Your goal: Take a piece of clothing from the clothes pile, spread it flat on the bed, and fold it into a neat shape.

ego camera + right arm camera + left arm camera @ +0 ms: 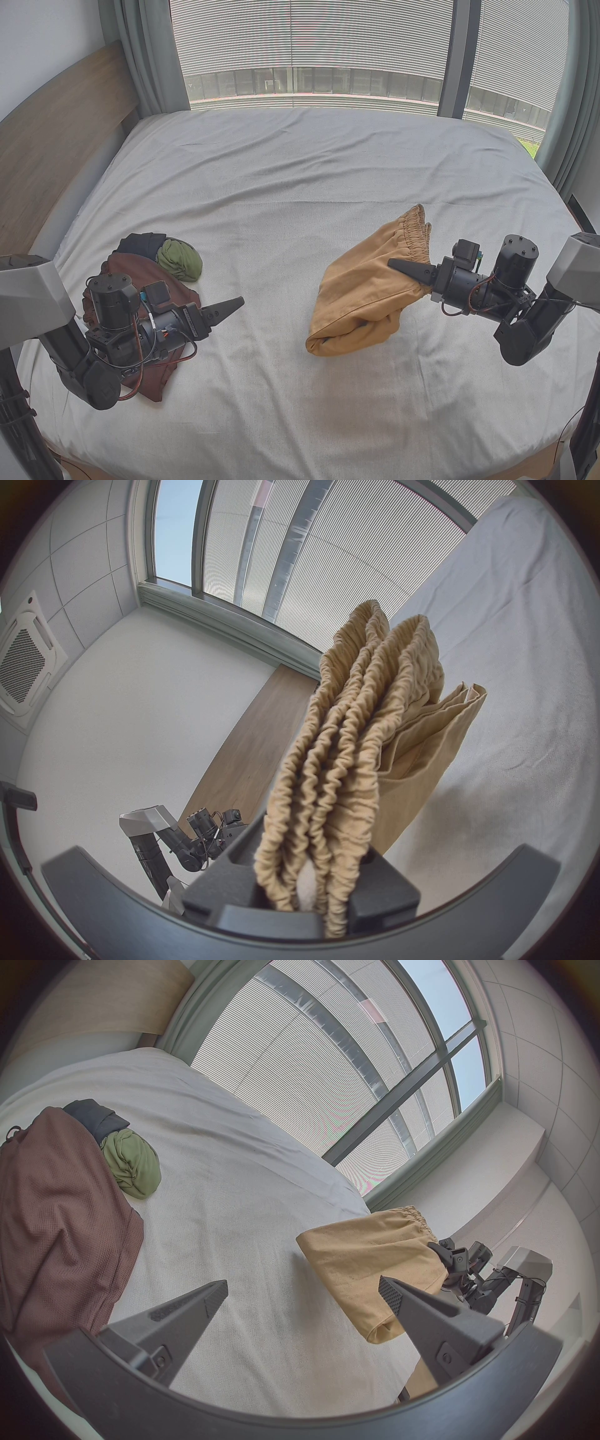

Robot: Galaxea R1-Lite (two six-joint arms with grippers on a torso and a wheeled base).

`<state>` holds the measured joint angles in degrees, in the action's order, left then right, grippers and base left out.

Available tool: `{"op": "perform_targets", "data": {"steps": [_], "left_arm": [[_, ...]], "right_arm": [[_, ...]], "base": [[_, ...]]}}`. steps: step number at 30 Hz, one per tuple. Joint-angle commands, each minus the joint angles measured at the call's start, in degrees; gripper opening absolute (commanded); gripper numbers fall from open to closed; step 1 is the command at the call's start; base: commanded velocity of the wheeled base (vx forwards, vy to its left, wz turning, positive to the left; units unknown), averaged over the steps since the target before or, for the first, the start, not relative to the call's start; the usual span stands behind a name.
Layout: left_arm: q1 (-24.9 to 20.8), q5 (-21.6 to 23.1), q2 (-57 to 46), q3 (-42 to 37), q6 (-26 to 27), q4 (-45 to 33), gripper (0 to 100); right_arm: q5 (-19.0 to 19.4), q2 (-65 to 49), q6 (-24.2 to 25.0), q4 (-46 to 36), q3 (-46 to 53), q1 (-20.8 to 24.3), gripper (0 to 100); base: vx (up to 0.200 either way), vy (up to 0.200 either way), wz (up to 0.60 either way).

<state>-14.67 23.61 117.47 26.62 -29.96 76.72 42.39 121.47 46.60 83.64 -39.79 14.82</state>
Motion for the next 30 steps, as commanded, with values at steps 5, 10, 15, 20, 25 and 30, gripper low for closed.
{"op": "perform_targets", "data": {"steps": [5, 10, 15, 20, 25, 30], "left_arm": [[0.0, 0.0, 0.0, -0.1, -0.1, 0.0, 100], [0.0, 0.1, 0.0, -0.2, -0.2, 0.0, 100], [0.0, 0.1, 0.0, -0.2, -0.2, 0.0, 100], [0.1, 0.1, 0.2, -0.1, -0.2, 0.0, 100], [0.7, 0.1, 0.2, -0.1, -0.1, 0.0, 100], [1.0, 0.1, 0.1, -0.1, -0.1, 0.1, 100]], "right_arm": [[0.0, -0.1, 0.1, -7.3, -10.0, 0.4, 0], [-0.1, 1.0, 0.1, -12.4, -16.7, 1.2, 0], [-0.5, 3.7, 0.1, -17.1, -23.4, 1.9, 0], [-0.6, 6.2, 0.1, -19.0, -27.8, 2.6, 0], [-0.6, 8.0, 0.0, -22.7, -33.0, 2.9, 0], [-0.6, 10.5, 0.0, -24.5, -37.7, 2.9, 0]], "base": [[0.0, 0.0, 0.0], [0.0, 0.0, 0.0], [0.0, 0.0, 0.0], [0.0, 0.0, 0.0], [0.0, 0.0, 0.0], [0.0, 0.0, 0.0]]}}
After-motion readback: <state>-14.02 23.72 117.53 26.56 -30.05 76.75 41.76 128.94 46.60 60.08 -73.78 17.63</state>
